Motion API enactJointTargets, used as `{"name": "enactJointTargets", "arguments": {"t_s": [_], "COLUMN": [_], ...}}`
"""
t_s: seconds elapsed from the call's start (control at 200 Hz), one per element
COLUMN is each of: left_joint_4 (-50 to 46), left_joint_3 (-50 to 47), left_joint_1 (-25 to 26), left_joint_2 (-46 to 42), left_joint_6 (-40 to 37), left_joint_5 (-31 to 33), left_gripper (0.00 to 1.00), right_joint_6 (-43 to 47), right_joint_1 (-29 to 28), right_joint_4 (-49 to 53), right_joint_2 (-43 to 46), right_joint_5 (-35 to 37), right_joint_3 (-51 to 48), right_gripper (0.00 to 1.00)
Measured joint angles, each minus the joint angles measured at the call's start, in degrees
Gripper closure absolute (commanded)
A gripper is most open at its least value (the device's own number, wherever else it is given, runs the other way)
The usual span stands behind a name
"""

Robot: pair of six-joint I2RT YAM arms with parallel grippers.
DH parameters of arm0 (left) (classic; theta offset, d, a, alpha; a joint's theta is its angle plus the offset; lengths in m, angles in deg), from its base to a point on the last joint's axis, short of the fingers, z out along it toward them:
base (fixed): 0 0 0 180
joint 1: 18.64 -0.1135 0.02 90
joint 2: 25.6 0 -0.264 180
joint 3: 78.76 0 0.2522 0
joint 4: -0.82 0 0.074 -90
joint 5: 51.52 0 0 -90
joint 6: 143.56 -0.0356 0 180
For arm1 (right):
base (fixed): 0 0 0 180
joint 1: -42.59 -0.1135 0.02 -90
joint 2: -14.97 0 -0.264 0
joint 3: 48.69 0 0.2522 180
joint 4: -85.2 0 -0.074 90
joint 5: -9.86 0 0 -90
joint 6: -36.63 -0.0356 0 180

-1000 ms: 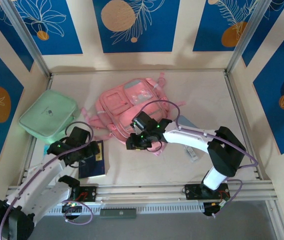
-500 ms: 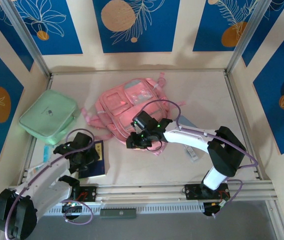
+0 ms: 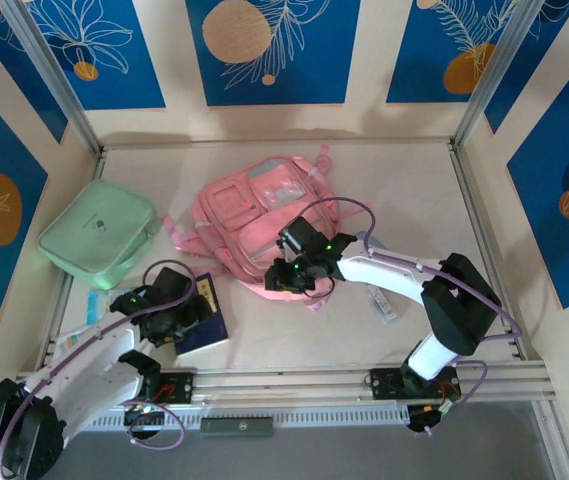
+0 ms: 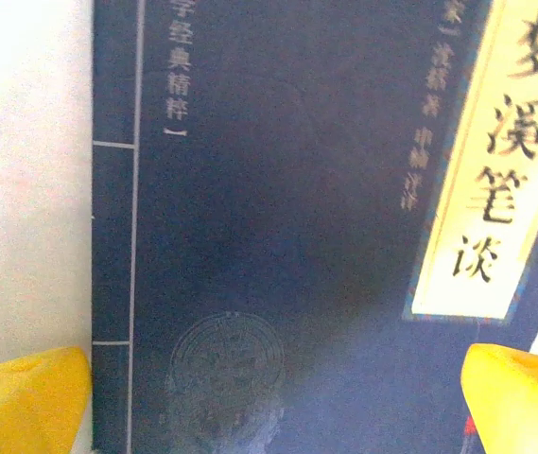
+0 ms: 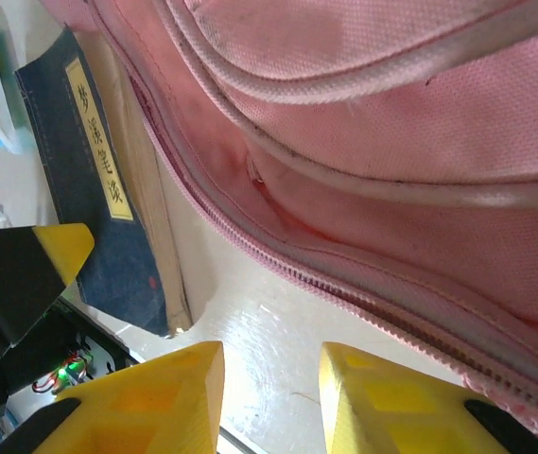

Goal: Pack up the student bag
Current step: Move the book from the bottom-left of the table.

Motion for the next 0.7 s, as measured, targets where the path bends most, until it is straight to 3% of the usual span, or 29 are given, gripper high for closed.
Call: {"name": "enactJointTargets", "arguments": {"t_s": [0.315,0.695], "left_joint_4": [-5.5,-2.4], "left_joint_3": [2.1,-3.5], "left_joint_1": [1.3,0.1], "left_joint_2": [-7.1,-8.1], "left_joint_6": [2.6,3.8], "left_joint_5": [7.8,6.8], "left_gripper": [0.05,0.31], "right_joint_6": [0.5,0.4], "right_joint_1": [-9.4,-12.9], "right_joint_4": [5.7,10.1], "right_joint_2": [-9.5,-27.7], "right_joint_5": [0.6,3.0], "right_joint_3": [13.9,31.0], "right_gripper": [0.55,0.56]}}
